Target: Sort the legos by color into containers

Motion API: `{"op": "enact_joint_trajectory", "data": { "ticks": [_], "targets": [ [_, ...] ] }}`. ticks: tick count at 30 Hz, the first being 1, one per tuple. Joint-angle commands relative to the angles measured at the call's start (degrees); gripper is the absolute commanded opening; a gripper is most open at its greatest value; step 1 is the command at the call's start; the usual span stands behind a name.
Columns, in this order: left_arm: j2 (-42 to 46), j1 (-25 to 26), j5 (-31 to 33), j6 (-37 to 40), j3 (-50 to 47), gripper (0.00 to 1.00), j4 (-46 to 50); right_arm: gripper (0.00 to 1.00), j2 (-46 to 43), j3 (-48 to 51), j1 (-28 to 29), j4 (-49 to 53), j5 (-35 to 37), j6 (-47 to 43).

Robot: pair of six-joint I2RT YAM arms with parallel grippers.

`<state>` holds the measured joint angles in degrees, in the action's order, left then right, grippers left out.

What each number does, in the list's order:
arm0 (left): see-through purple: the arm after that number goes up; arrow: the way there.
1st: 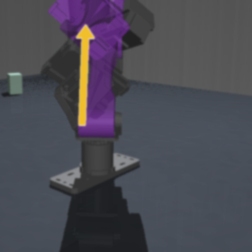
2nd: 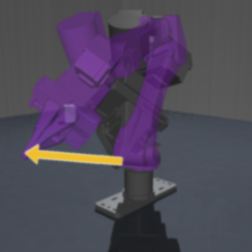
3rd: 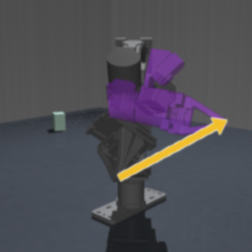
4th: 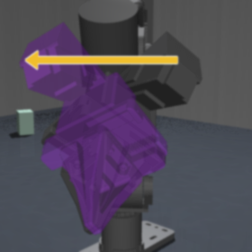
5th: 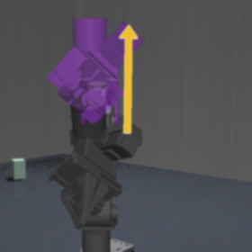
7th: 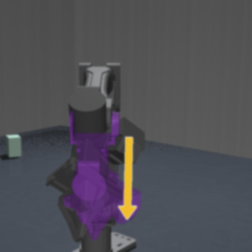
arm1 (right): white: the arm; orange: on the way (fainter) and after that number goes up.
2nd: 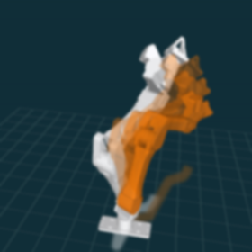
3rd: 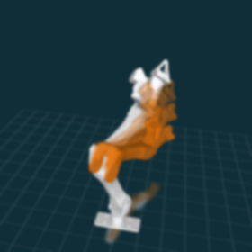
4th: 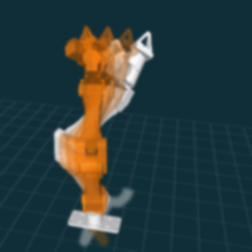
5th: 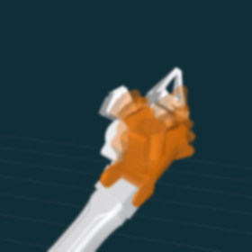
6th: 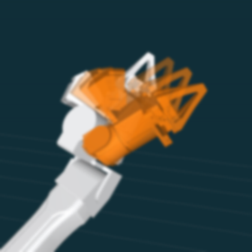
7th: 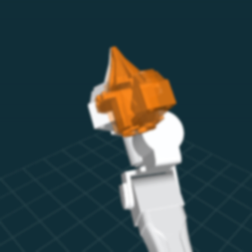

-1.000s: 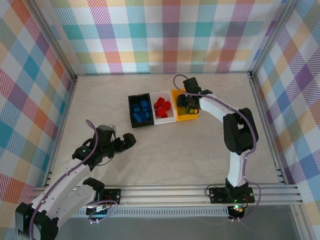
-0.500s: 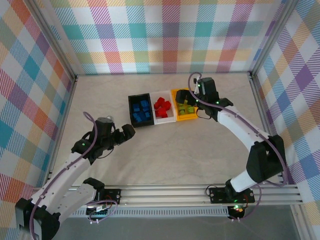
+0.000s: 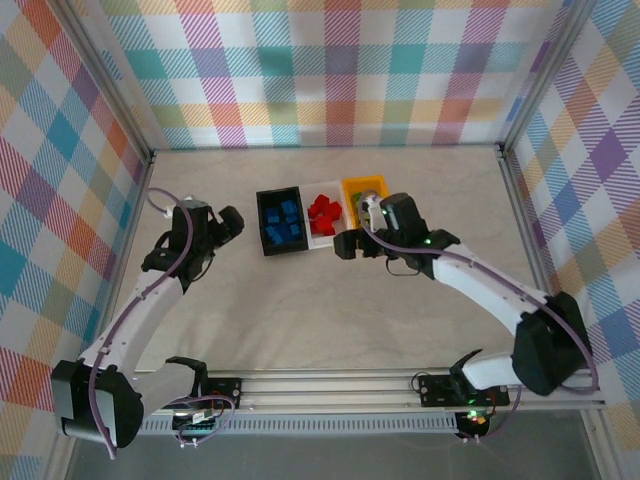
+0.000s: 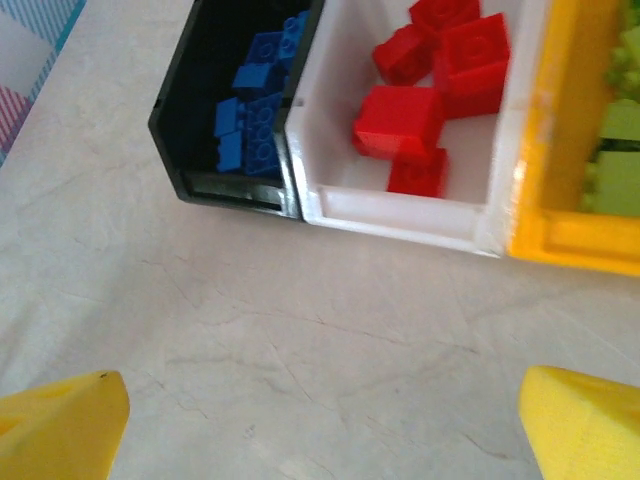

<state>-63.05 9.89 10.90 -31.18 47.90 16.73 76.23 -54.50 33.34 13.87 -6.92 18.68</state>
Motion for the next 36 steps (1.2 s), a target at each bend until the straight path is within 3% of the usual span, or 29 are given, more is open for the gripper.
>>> {"op": "enact_joint_trajectory", "data": {
  "ticks": [1, 7, 15, 19, 23, 26, 28, 30, 32, 36],
  "targets": [
    [-2.19, -2.34, 8.96, 10.42, -3.56, 1.0, -12.53, 1.0, -3.59, 2.18, -0.33, -6.24, 5.4, -1.76],
    [-10.97, -8.48, 7.75, 20.87, -9.04, 1.0, -19.71, 1.0, -7.64, 5.81, -0.36, -9.29, 10.27, -1.25],
    [-15.9, -8.92, 5.48, 25.43, -23.55, 1.0, -51.78, 1.0, -7.62, 6.51, -0.91, -9.78, 16.06, 0.77],
    [-20.76, -9.27, 2.87, 25.09, -23.26, 1.0, -56.75, 1.0, -7.47, 6.8, -1.52, -10.51, 17.89, 0.21],
    [-21.04, -9.14, 2.41, 25.37, -22.05, 1.0, -54.46, 1.0, -7.05, 6.68, -3.97, -9.41, 19.38, 2.55],
    [-20.44, -9.17, 0.15, 26.42, -26.64, 1.0, -62.29, 1.0, -7.09, 6.86, -5.84, -9.78, 19.13, 3.88],
    [-22.27, -8.6, -3.67, 28.73, -25.75, 1.0, -62.37, 1.0, -6.83, 6.33, -6.67, -9.31, 19.3, 3.78],
    [-27.89, -8.11, -8.73, 31.66, -27.13, 1.0, -71.97, 1.0, -6.7, 5.78, -7.5, -8.82, 19.23, 3.11],
    [-26.25, -7.64, -6.29, 31.06, -24.86, 1.0, -63.98, 1.0, -7.02, 5.57, -8.29, -8.41, 19.72, 1.14],
    [-26.46, -7.16, -5.16, 31.18, -24.75, 1.0, -64.48, 1.0, -8.6, 6.79, -10.52, -10.0, 20.51, -2.47]
  ]
}}
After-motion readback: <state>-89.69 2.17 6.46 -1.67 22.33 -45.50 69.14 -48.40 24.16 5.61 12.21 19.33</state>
